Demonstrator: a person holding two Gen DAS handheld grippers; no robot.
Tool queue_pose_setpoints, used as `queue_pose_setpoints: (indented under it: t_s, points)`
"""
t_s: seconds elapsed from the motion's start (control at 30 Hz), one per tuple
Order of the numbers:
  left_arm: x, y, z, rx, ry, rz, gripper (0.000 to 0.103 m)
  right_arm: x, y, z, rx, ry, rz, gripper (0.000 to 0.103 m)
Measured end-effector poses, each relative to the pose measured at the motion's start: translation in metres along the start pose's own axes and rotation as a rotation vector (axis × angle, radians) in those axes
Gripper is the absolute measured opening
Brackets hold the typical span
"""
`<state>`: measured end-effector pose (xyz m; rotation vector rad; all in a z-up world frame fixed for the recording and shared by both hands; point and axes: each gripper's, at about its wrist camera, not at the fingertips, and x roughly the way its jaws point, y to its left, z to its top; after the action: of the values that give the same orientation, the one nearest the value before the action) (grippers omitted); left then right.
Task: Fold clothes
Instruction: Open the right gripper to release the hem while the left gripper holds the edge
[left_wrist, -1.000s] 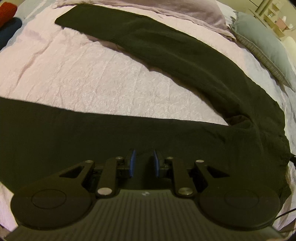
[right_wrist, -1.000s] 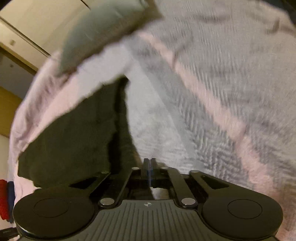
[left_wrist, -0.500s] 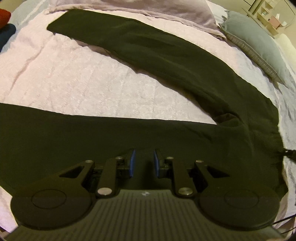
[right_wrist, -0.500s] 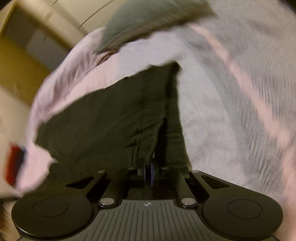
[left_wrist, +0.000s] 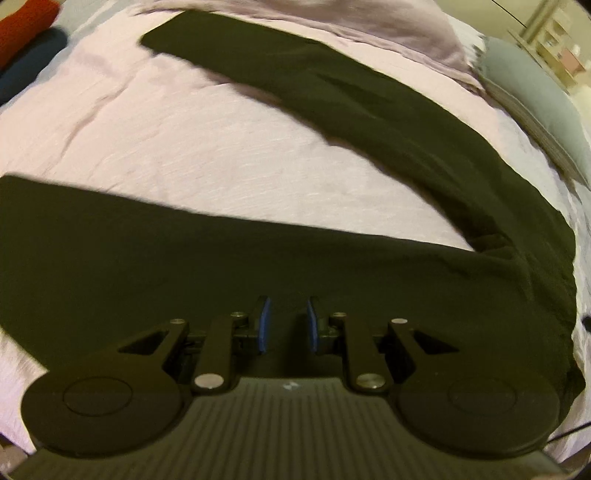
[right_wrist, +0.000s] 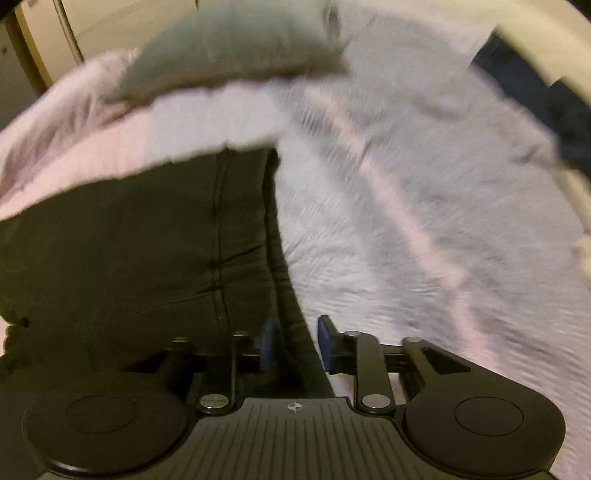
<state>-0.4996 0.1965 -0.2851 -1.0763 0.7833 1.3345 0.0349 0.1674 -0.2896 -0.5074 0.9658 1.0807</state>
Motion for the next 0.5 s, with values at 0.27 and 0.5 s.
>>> queue_pose_setpoints:
  t_s: [0.27, 0.5]
  points:
    - [-0.018, 0.081, -0.020, -0.132, 0.020, 0.028, 0.017, -0.027, 0.051, -0.060, -0.080, 0.127, -0.100, 0.033]
    - [-0.049, 0.190, -0.032, -0.278, -0.019, 0.142, 0.021, -0.049, 0.181, -0.090, -0.249, 0.138, 0.206, 0.033]
